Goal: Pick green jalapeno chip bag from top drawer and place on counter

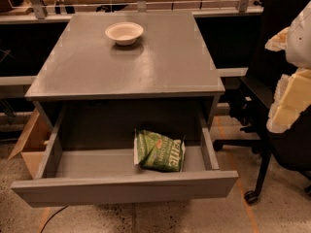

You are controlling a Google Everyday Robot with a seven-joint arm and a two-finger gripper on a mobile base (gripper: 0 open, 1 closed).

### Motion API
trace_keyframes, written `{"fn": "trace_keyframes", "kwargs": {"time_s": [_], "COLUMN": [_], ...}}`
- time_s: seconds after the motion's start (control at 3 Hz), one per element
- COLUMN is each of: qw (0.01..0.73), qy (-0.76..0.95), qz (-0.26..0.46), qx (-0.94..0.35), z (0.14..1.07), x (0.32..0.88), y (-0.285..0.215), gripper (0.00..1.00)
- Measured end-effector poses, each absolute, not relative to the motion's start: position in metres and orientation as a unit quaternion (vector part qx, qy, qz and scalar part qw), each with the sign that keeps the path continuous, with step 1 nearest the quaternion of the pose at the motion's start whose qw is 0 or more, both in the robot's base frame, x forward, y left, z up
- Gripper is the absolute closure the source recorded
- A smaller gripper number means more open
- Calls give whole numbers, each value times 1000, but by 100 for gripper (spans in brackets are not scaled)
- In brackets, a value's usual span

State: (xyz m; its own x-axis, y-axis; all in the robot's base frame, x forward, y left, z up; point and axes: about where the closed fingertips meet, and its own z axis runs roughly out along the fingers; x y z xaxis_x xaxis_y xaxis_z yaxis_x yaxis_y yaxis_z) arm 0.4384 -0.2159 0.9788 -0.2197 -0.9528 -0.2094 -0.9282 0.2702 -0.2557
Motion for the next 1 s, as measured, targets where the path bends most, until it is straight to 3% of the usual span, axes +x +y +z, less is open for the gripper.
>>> {"fn": "trace_keyframes", "kwargs": {"time_s": [0.33, 1.0], "qw": [164, 148], "qy": [780, 783], "qz": [-37, 48], "qx": [-603, -602], "z": [978, 896], "x": [439, 439], "y": [-214, -158], "gripper": [0, 0]}}
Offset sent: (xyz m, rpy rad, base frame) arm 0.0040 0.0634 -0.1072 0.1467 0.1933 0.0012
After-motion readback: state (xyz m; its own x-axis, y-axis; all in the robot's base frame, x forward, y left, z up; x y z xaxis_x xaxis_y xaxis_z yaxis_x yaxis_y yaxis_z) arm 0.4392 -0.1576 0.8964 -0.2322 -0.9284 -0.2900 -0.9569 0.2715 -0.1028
